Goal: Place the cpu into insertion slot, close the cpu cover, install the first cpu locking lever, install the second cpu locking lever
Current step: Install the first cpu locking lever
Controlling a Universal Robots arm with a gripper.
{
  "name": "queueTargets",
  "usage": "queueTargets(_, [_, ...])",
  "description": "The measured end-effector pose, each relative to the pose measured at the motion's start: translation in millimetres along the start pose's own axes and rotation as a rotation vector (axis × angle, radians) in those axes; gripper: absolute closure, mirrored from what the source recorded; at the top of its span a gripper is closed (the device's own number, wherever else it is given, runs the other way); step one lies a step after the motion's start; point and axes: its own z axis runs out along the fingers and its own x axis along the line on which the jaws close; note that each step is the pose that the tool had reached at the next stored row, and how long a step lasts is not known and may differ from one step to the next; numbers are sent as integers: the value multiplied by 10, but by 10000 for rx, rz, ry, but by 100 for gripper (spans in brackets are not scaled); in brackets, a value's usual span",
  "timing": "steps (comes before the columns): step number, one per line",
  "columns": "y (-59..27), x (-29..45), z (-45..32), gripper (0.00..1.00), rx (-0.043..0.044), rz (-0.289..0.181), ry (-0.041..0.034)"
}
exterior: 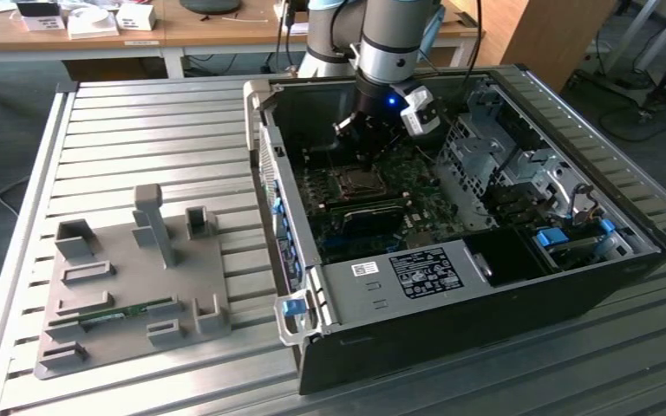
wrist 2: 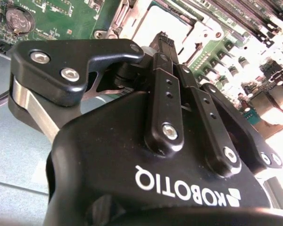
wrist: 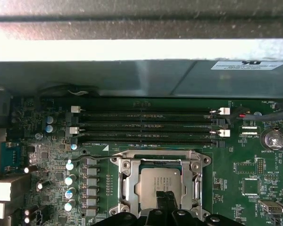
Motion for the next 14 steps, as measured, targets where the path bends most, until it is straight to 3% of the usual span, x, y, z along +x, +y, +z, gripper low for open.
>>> queueTargets(7, [-1,0,-16,89,4,0,2])
queueTargets(14, [1,-3,-107,89,0,0,0])
